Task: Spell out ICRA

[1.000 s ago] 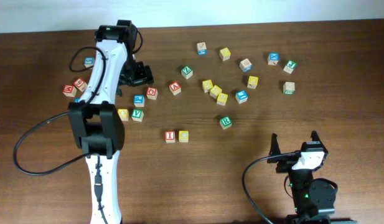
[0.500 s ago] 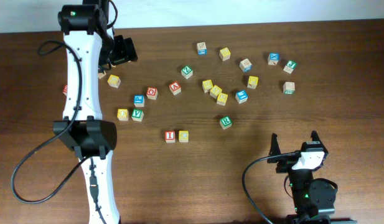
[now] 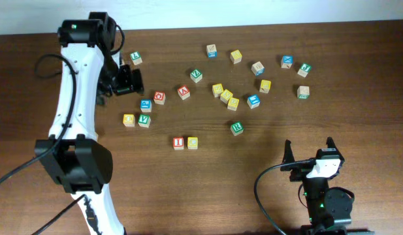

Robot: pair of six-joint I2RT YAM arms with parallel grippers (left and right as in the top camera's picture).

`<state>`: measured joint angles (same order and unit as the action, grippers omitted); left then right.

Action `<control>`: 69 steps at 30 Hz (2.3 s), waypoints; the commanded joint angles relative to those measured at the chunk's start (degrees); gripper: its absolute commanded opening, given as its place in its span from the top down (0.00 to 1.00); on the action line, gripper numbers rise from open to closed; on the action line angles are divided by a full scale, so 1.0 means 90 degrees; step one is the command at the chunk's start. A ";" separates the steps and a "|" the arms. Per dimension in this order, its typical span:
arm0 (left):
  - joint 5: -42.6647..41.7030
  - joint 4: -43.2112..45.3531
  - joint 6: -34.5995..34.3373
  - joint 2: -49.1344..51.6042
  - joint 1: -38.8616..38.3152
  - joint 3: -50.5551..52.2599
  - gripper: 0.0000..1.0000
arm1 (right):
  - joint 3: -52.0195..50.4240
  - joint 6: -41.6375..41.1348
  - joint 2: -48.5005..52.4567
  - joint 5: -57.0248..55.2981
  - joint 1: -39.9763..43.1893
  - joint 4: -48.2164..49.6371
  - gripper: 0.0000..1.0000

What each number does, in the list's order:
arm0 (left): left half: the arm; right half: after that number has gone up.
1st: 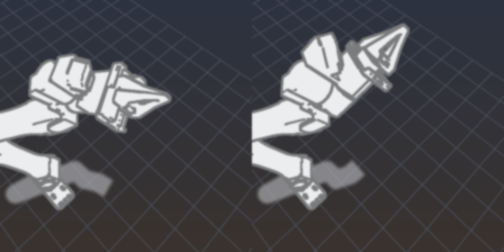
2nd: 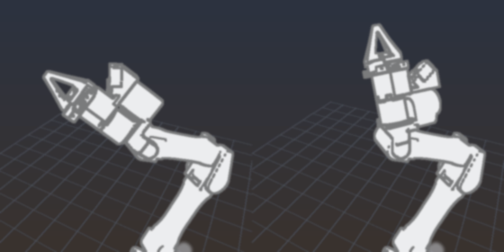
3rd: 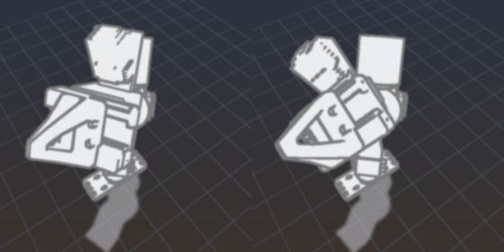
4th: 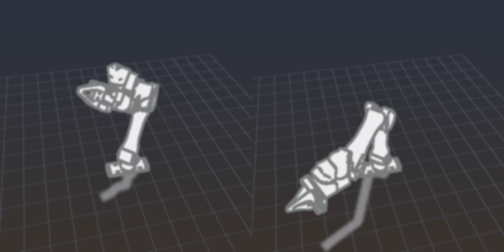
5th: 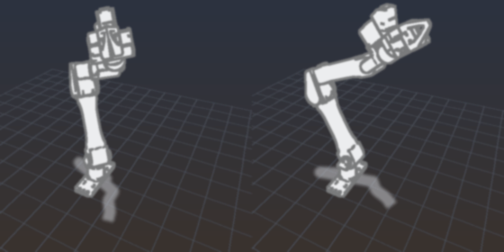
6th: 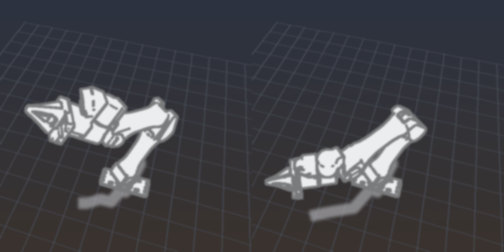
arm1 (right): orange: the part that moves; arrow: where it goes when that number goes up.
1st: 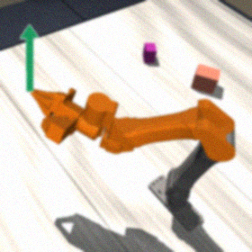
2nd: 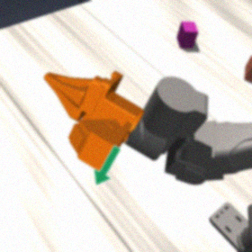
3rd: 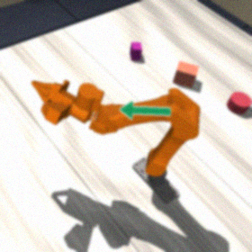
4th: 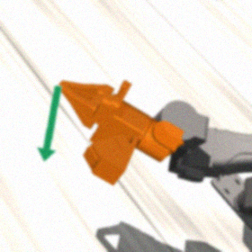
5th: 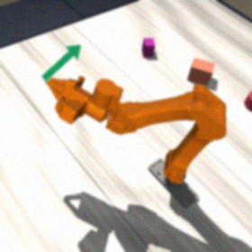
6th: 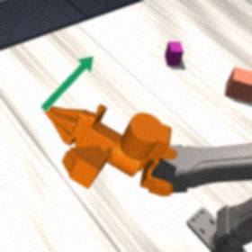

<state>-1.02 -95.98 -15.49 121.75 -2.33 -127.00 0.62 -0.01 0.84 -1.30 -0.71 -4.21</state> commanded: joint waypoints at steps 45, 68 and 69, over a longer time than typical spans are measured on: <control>-0.1809 0.5163 0.0138 0.0019 0.1644 0.2858 0.01 | -0.0034 -0.0024 -0.0041 -0.0075 0.0044 -0.0039 0.02; -0.1124 0.5756 0.0964 0.0019 0.0702 0.2858 0.01 | -0.0034 -0.0024 -0.0041 -0.0075 0.0044 -0.0036 0.02; -0.1122 0.5661 0.0964 0.0019 0.0702 0.2858 0.01 | -0.0034 -0.0024 -0.0041 -0.0075 0.0046 -0.0039 0.02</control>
<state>-11.55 -43.97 -7.25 121.82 4.03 -101.41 0.62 -0.01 0.84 -1.30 -0.71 -4.21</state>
